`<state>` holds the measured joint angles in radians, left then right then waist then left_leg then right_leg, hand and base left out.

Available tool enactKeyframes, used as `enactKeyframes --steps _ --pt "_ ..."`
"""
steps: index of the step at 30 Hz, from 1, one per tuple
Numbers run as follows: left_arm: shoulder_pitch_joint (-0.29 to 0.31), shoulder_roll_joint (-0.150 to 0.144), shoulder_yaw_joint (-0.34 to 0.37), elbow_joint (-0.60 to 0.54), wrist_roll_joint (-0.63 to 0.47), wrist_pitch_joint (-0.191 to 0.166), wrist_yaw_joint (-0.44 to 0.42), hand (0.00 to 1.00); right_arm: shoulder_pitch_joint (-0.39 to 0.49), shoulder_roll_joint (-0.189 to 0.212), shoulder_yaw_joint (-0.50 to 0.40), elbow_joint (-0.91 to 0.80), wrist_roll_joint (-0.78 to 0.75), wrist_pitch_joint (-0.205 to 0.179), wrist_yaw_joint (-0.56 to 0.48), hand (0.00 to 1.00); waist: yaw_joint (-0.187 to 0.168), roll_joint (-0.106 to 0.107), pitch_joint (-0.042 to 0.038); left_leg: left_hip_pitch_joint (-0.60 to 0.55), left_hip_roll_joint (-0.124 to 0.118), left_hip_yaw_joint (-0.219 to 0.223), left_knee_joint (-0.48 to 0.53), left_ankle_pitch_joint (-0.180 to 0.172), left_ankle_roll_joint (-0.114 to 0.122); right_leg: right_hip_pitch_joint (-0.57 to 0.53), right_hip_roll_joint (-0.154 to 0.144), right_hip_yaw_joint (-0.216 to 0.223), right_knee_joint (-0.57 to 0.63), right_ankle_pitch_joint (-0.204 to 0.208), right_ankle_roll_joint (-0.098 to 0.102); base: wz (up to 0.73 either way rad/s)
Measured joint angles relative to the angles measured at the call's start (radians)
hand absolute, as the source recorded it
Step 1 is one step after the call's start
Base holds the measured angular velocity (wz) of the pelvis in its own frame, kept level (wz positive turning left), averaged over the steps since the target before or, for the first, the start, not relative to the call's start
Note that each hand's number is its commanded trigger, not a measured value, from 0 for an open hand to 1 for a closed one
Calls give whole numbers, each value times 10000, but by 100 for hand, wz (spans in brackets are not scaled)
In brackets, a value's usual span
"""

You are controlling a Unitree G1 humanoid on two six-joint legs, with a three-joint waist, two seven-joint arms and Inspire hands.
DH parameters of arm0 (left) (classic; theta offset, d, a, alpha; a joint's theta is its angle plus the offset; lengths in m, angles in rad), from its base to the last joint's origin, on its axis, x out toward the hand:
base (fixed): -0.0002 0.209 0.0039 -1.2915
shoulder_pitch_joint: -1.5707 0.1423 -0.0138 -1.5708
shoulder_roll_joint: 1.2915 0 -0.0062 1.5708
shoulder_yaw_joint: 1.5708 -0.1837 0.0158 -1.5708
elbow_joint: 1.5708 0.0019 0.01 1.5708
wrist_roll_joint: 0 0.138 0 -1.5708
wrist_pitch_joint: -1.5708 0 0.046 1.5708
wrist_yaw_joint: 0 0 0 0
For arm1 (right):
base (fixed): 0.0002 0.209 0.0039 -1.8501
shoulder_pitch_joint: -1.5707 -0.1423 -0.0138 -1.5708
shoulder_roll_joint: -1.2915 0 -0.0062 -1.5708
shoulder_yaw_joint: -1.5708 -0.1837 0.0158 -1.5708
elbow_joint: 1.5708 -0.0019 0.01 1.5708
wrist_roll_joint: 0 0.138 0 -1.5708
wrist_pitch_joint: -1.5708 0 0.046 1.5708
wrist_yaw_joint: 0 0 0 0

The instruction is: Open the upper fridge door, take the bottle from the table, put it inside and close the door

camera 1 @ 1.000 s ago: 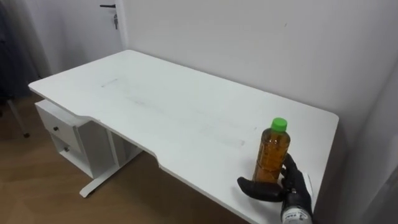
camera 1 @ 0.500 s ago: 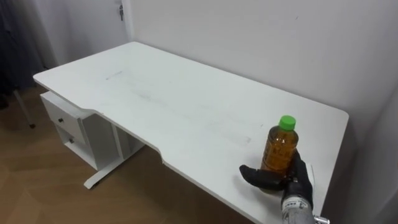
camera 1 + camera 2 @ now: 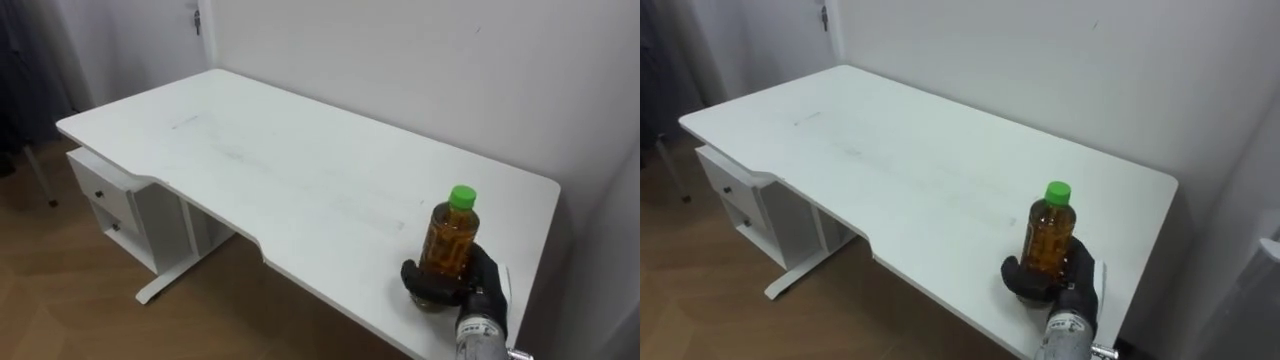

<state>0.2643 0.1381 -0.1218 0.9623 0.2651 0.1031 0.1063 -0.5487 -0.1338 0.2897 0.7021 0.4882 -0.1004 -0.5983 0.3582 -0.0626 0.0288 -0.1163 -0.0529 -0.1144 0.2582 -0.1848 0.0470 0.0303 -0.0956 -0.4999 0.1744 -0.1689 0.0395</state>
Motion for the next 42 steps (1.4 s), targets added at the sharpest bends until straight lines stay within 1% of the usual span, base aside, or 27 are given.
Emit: enactKeyframes --steps 10,13,15,17,19,20,22,23,24,26,27,28,29,30,32,33,35,37,38,39,42 --pt "-13 21 11 -11 7 -12 125 0 -72 -14 5 45 456 -85 118 100 32 -16 -18 -118 -6 -7 6 5 6 -130 -9 7 -4 0 0 0" --pt "-12 113 25 -13 5 -14 145 0 -78 -13 3 -7 769 -74 151 100 25 -43 -34 -131 -5 10 7 5 6 -145 -11 30 0 0 0 0" --pt "24 127 144 -7 15 -16 145 0 -78 -32 1 -83 1043 1 236 100 10 -63 -47 -134 -5 33 7 5 7 -145 -11 48 0 0 0 0" --pt "136 137 252 -54 14 -13 143 0 -76 -180 -4 -296 1356 258 543 100 -15 -112 -79 -127 -2 85 6 6 7 -144 -14 70 -1 0 0 0" --pt "267 128 320 -96 16 -16 100 0 -68 -241 -74 -776 1344 455 639 100 -192 -113 -81 -129 -8 65 33 6 8 -119 -15 39 -10 0 0 2" --pt "342 126 375 -96 18 -15 89 0 -68 -262 -77 -1129 1343 455 729 100 -264 -111 -82 -117 -13 64 92 6 8 -74 -12 56 -21 0 0 0" --pt "364 123 445 -74 12 -28 84 0 -69 -395 -76 -1568 1339 453 924 100 -353 -91 -73 -7 -15 81 103 6 8 55 -8 70 -63 0 0 0" --pt "366 128 468 -73 3 -80 83 0 -66 -503 -57 -1849 1343 452 1012 100 -406 -83 -81 66 -7 118 94 5 8 109 -6 107 -53 0 0 -8" --pt "367 126 499 -78 9 -179 82 0 2 -693 7 -2288 1338 453 1123 100 -412 -92 -83 123 13 194 73 5 8 122 11 303 -56 0 0 -14" --pt "376 120 559 -64 17 -224 68 0 102 -874 31 -2908 1291 453 1364 100 -421 -93 -83 286 50 305 -41 5 8 162 31 549 -58 0 0 -24" --pt "379 102 695 -24 12 -252 64 0 121 -942 31 -3239 1295 453 1514 100 -505 -93 -83 373 59 338 -74 5 8 215 41 670 -51 0 0 -22" --pt "378 104 749 1 12 -264 64 0 125 -986 31 -3392 1296 453 1613 100 -540 -100 -90 425 72 372 -111 5 8 225 46 723 -32 0 0 -23" --pt "378 101 905 16 11 -268 65 0 131 -1073 29 -3637 1296 453 1804 100 -569 -142 -113 521 108 507 -206 5 7 222 63 854 -35 0 0 -22" --pt "381 102 957 17 11 -268 64 0 135 -1113 28 -3739 1294 453 1909 100 -590 -159 -124 546 118 548 -214 5 7 225 68 865 -31 1 -2 -23" --pt "369 144 1086 -12 10 -306 58 0 398 -1331 15 -4456 1287 456 2159 100 -793 -231 -176 589 134 651 -210 4 7 241 71 906 -18 18 -30 -10" --pt "374 145 1126 -10 15 -307 61 0 472 -1357 17 -4672 1277 456 2207 100 -803 -246 -186 598 142 694 -210 4 7 239 73 934 -15 21 -33 -13" --pt "398 144 1213 -15 34 -307 61 0 612 -1445 12 -5351 1030 459 2547 100 -1055 -258 -194 672 159 817 -226 3 9 262 85 1105 -14 31 -49 -15" --pt "396 164 1301 -13 94 -304 55 0 613 -1465 -11 -5585 745 469 2721 100 -1206 -257 -194 819 171 874 -248 1 10 381 90 1148 -16 31 -49 -8" --pt "336 207 1389 -8 106 -304 15 0 610 -1489 -77 -5697 417 469 2846 100 -1322 -276 -208 891 182 874 -282 0 9 432 95 1142 -5 31 -49 -7" --pt "275 286 1390 4 113 -304 -55 0 607 -1521 -121 -5776 29 469 2919 100 -1335 -284 -213 958 203 915 -312 -1 6 467 104 1146 13 31 -49 -6" --pt "171 353 1422 29 134 -302 -152 0 607 -1529 -407 -5804 -619 481 3215 100 -1374 -270 -215 1177 209 969 -369 -2 5 628 104 1154 3 31 -49 -6"
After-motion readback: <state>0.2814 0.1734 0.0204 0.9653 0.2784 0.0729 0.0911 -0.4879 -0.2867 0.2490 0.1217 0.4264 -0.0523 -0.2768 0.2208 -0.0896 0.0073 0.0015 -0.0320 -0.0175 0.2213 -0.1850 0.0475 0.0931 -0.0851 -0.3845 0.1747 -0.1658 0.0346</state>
